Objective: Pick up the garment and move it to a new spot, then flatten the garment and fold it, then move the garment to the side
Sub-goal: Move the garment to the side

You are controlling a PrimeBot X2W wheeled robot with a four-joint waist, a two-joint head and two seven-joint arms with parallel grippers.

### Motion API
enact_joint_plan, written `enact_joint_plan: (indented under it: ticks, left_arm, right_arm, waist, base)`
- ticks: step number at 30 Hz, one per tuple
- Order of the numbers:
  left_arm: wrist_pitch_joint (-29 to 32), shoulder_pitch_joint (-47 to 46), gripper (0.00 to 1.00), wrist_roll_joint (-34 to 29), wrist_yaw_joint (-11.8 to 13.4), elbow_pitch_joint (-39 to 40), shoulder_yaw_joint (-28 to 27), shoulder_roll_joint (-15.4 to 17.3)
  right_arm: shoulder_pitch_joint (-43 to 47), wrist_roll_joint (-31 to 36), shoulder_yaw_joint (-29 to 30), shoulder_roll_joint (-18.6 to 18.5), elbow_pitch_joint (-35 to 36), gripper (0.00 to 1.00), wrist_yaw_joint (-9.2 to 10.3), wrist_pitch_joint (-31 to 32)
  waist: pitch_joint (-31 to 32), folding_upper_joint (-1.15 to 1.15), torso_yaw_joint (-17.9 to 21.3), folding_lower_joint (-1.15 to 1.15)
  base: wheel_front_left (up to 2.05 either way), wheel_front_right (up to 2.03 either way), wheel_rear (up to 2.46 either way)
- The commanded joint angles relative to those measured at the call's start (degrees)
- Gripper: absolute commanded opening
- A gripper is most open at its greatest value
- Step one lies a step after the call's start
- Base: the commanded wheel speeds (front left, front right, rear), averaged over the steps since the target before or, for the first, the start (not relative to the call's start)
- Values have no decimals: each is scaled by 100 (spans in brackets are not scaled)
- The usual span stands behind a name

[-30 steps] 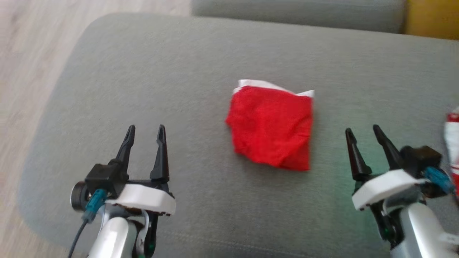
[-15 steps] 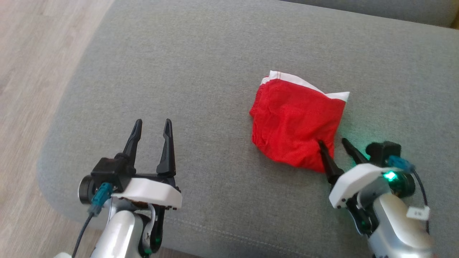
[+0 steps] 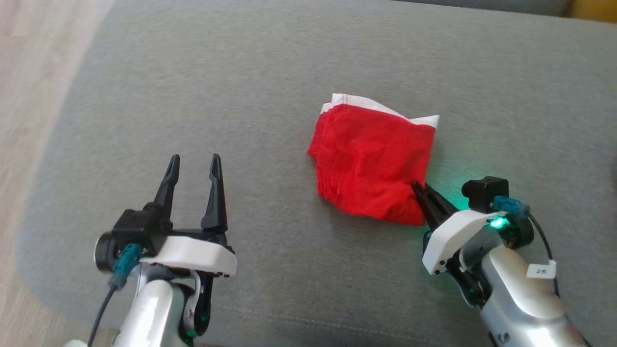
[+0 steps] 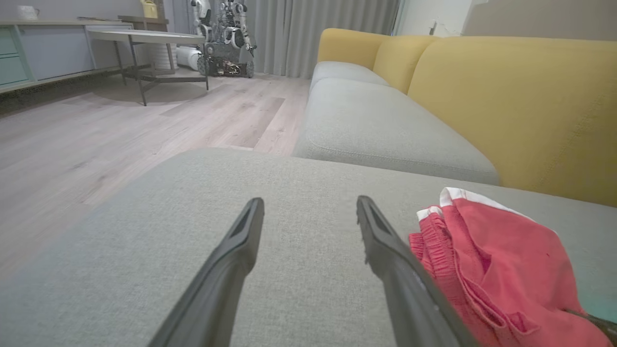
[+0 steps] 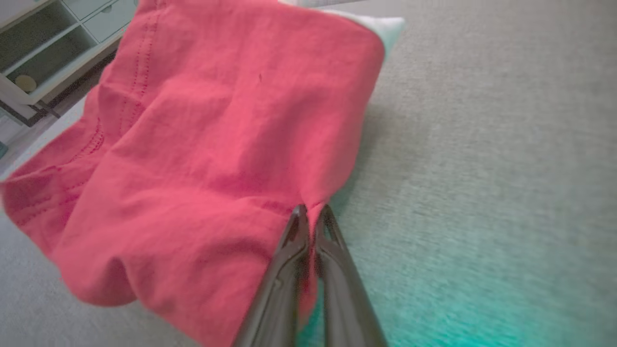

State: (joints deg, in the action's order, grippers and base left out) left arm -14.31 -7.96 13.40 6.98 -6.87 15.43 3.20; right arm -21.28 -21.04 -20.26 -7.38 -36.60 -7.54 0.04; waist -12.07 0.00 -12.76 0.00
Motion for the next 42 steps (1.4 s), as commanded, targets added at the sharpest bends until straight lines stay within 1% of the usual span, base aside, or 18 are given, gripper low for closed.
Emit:
enact_joint_plan:
  ticks: [1, 2, 5, 8, 12, 15, 21, 27, 35, 37, 42]
  left_arm:
    - [-68, -221, 100, -58, -33, 240, -261, 49]
    - [-68, -221, 100, -58, -33, 240, -261, 49]
    - [-68, -192, 100, -96, -26, 286, -311, 64]
    - [-68, -171, 100, -124, -22, 329, -346, 83]
    - [-68, -230, 100, -166, -53, 362, -336, 109]
    - [-69, -306, 100, -181, -63, 383, -338, 116]
    - [-69, -445, 100, -233, -79, 418, -337, 137]
    - [-69, -559, 100, -265, -107, 425, -305, 133]
    - [-69, -729, 100, -324, -151, 440, -271, 131]
    - [-69, -765, 100, -340, -156, 446, -275, 135]
    - [-69, -848, 100, -376, -180, 432, -265, 142]
  right_arm:
    - [-30, 65, -150, -141, 236, 0, 5, -71]
    - [-30, 65, -150, -141, 236, 0, 5, -71]
    - [33, 167, -218, -349, 460, 0, 5, -118]
    - [114, 255, -166, -602, 679, 0, 5, -94]
    - [211, 393, 11, -1014, 1014, 0, 5, 31]
    - [247, 455, 204, -1369, 1274, 0, 5, 166]
    - [207, 457, 987, -2141, 1594, 0, 5, 376]
    - [-57, 447, 1936, -2622, 1410, 0, 5, 412]
    - [-232, 382, 2885, -2768, 891, 0, 5, 306]
    - [-231, 432, 3042, -2790, 829, 0, 5, 263]
    - [-241, 439, 3312, -2677, 690, 0, 5, 195]
  waist:
    - [-9, 0, 327, 0]
    - [-9, 0, 327, 0]
    - [-20, 0, 676, 0]
    - [-44, 0, 1008, 0]
    - [-121, 0, 1342, 0]
    - [-200, 0, 1516, 0]
    - [-401, 0, 1656, 0]
    - [-622, 0, 1664, 0]
    - [-984, 0, 1648, 0]
    - [-1059, 0, 1655, 0]
    - [-1168, 0, 1692, 0]
  base:
    - [0, 0, 0]
    - [0, 0, 0]
    - [0, 0, 0]
    - [0, 0, 0]
    - [0, 0, 0]
    - [0, 0, 0]
    - [0, 0, 0]
    - [0, 0, 0]
    - [0, 0, 0]
    - [0, 0, 0]
    - [0, 0, 0]
